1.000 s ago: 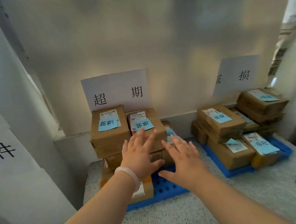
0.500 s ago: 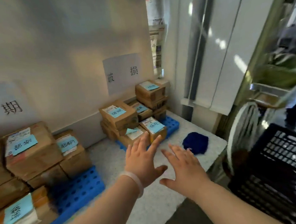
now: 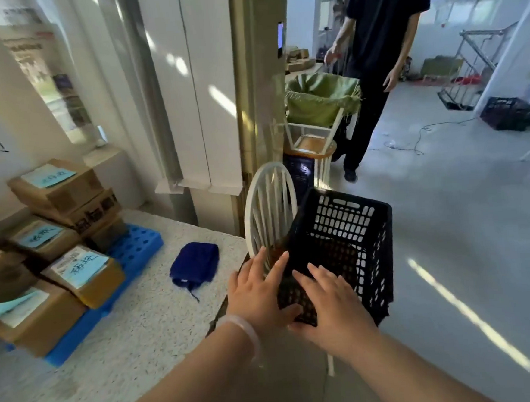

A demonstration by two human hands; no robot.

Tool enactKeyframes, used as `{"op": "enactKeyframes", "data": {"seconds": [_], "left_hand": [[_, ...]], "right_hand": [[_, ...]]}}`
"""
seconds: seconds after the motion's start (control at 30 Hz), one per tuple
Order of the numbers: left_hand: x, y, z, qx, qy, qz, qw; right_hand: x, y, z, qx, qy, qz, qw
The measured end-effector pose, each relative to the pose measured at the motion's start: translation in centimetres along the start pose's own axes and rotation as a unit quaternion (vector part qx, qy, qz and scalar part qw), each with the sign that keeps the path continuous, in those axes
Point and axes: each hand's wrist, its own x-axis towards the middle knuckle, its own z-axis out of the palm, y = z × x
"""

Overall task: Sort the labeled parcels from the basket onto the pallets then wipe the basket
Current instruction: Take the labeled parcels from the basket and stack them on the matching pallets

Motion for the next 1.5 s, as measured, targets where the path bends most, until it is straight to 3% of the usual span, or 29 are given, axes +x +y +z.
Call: {"op": "enactKeyframes", "data": {"seconds": [0.37, 0.67, 1.1, 1.27, 1.4, 1.5], "left_hand": [[13.4, 1.3, 5.3, -0.015, -0.100, 0.053, 0.993], [25.3, 0.6, 12.0, -0.014, -0.234, 0.092, 0.968], [31.9, -0.1, 24.2, -0.034, -0.422, -0.047, 0.905], [33.3, -1.1, 27.8, 0.011, -0.496, -0.033, 0.868], [33.3, -1.3, 29.2, 0.035, -0.512, -0.033, 0.858], [33.6, -1.2, 29.5, 0.012, -0.488, -0.026, 0.873]], "right_hand": [[7.2, 9.3, 2.2, 0.059, -0.047, 0.163, 0.984], [16.3, 16.5, 4.3, 0.077, -0.073, 0.285, 0.953], [21.7, 25.8, 14.4, 0.124, -0.234, 0.328, 0.907], [23.0, 28.1, 17.3, 0.166, -0.306, 0.349, 0.870], [23.1, 28.9, 19.7, 0.220, -0.350, 0.376, 0.829], [23.4, 29.2, 20.0, 0.224, -0.367, 0.371, 0.823]]}}
